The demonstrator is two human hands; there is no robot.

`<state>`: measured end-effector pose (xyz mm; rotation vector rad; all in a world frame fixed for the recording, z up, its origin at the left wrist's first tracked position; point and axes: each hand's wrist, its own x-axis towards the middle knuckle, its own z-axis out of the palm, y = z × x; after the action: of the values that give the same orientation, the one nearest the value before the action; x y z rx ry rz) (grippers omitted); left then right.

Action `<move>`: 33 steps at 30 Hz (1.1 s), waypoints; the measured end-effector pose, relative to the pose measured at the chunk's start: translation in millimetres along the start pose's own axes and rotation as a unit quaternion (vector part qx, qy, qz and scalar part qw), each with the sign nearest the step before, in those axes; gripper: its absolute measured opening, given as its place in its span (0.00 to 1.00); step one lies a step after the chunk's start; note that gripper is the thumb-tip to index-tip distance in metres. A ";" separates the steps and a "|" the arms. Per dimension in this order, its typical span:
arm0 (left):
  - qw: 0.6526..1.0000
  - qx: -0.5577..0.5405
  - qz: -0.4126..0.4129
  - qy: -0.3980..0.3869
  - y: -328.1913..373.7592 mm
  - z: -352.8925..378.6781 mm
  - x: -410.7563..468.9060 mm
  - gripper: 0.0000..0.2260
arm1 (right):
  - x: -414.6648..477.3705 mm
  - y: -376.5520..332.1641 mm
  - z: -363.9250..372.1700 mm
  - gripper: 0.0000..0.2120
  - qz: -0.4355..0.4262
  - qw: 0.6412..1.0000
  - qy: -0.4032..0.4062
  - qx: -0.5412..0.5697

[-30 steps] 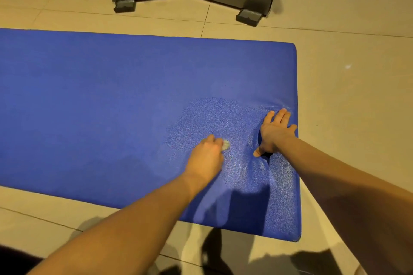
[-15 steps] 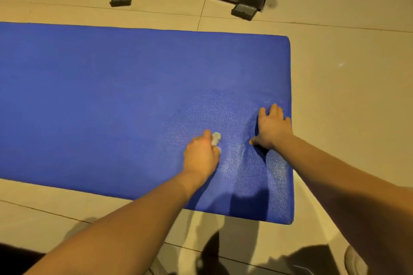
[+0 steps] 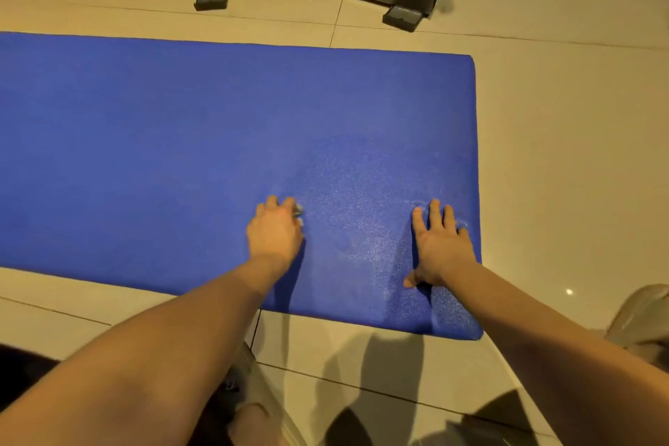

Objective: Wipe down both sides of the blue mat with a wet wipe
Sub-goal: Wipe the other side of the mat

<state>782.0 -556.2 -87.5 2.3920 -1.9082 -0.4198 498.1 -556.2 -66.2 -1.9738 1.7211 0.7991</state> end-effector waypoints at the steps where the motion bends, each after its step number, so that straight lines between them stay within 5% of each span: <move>1: 0.999 -0.021 -0.026 0.010 -7.5 0.0 -0.4 0.07 | -0.2 0.4 0.0 0.71 0.000 1.000 0.001 0.000; 4: 0.992 -0.114 -0.053 0.024 1.6 6.2 -8.8 0.04 | 0.7 -0.3 -0.4 0.71 0.003 1.000 -0.004 -0.002; 9: 0.982 -0.180 0.036 -0.047 81.2 21.7 -42.0 0.05 | 3.4 -2.2 -0.7 0.72 0.008 1.000 -0.015 -0.001; 16: 0.974 -0.045 0.201 -0.089 108.1 27.2 -48.9 0.07 | 4.9 -3.5 -1.8 0.72 0.008 1.000 -0.018 -0.004; 26: 0.994 -0.073 -0.081 0.001 -23.1 9.5 -15.4 0.09 | 6.2 -3.0 0.5 0.71 0.005 1.000 -0.014 -0.003; 33: 0.988 -0.141 0.040 -0.052 73.3 30.2 -53.6 0.14 | 7.4 -6.1 -1.9 0.72 0.014 1.000 -0.022 -0.006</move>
<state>694.4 -517.9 -91.7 2.1439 -1.8340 -0.7672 505.0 -561.9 -70.0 -1.9304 1.7254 0.8580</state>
